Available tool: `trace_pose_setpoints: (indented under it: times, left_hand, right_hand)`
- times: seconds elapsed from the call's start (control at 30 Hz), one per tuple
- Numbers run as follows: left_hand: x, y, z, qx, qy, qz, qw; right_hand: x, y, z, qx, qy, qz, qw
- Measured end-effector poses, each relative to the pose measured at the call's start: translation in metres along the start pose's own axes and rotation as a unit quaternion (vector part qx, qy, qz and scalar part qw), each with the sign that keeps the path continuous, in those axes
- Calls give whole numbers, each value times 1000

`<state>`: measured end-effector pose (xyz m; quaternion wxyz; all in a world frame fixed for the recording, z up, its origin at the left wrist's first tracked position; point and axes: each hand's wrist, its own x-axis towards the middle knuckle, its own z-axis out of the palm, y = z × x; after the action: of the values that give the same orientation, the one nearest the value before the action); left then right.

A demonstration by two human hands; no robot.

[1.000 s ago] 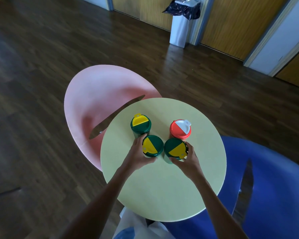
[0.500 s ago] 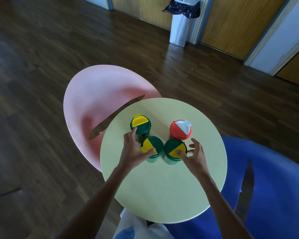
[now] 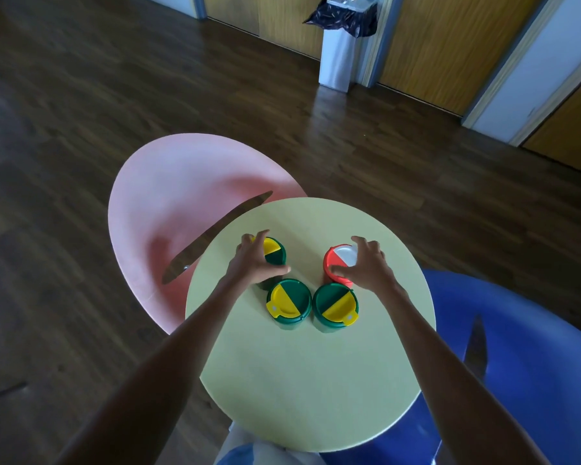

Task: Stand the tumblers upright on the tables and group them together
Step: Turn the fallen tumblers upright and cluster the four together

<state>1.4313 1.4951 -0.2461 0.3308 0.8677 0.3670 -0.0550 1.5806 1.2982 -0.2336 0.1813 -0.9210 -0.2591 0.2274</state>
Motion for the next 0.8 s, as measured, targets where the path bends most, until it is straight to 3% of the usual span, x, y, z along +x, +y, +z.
trace_pose_setpoints:
  times: [0.2, 0.8]
  left_hand:
    - [3, -1, -1, 57, 5, 6, 998]
    - [4, 21, 2, 54, 30, 20, 998]
  right_hand:
    - [4, 2, 8, -17, -47, 3, 999]
    - [3, -6, 12, -16, -8, -19, 1000]
